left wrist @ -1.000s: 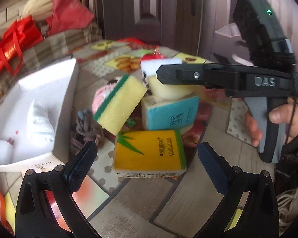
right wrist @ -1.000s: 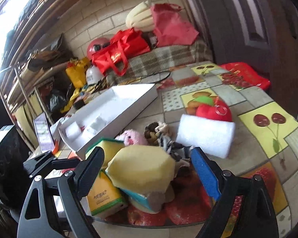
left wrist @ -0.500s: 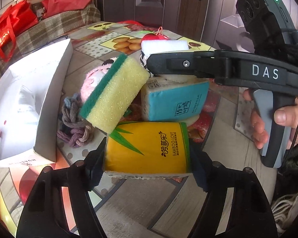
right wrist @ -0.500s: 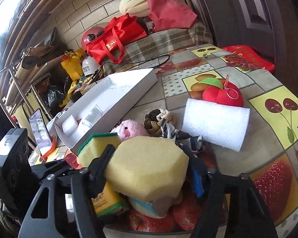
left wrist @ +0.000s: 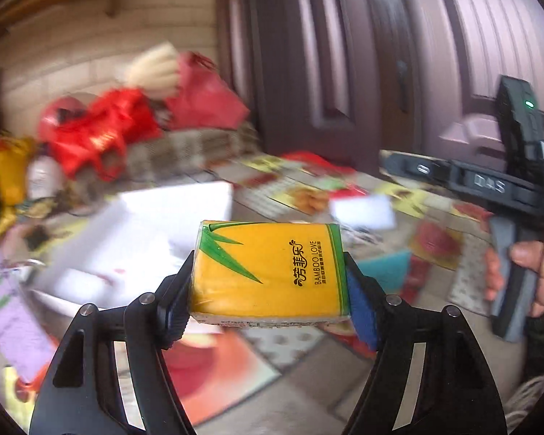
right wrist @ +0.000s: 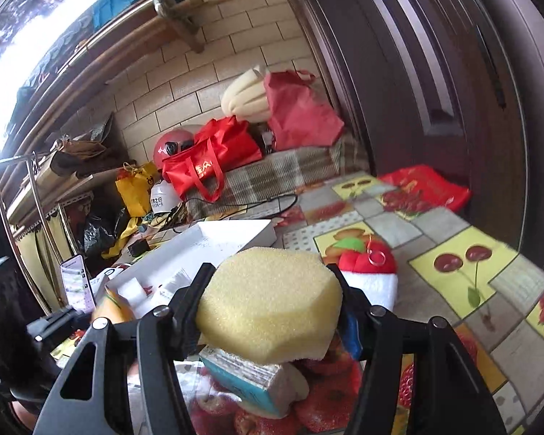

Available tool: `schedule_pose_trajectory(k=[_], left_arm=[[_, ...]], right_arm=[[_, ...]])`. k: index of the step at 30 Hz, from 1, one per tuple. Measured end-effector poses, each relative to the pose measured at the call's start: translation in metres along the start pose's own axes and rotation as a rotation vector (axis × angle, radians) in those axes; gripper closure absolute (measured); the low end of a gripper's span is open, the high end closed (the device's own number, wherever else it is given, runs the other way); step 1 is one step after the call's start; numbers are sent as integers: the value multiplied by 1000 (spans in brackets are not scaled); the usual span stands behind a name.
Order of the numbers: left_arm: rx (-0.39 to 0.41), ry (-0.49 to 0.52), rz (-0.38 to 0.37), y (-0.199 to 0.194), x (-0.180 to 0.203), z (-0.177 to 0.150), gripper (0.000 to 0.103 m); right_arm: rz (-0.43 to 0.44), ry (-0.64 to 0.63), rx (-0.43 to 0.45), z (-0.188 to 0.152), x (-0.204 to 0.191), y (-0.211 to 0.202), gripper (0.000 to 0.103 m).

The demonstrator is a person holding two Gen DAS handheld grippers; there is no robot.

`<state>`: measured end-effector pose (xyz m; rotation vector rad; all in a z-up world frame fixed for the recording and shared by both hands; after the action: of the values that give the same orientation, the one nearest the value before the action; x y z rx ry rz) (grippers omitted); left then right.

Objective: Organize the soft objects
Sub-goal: 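Carry the tissue pack and round sponge over the white box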

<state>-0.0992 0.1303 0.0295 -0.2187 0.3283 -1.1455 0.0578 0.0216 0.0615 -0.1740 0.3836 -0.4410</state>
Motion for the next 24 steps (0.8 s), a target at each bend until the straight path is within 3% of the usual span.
schedule_pose_trajectory(k=[4,7,13,24], left_arm=[[6,-109,72,1,-34,-2,30],[21,-104,122,3,-48,1,30],[9,-136,155,12,-70,0,30],[7,-155,165,14,-77,-1,30]], right_arm=[[-7,-54,28,2,-10,1,42],[-4,-80,39,3,-16,4,42],[29,-123,14,-6,-33,18,42],[72,-163,-62,-22,-56,40,42]])
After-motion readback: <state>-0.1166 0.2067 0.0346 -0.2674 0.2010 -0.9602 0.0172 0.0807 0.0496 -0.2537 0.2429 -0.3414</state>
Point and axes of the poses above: each gripper's, at about its wrist camera, not at the fingertips, and y roughly the way its jaws point, x to its right, z to its top, the point moved 8 cm from there along y, roughly the way its jaws point, and after that the axes turned 5 degrees about y, right-handed, at the moved point
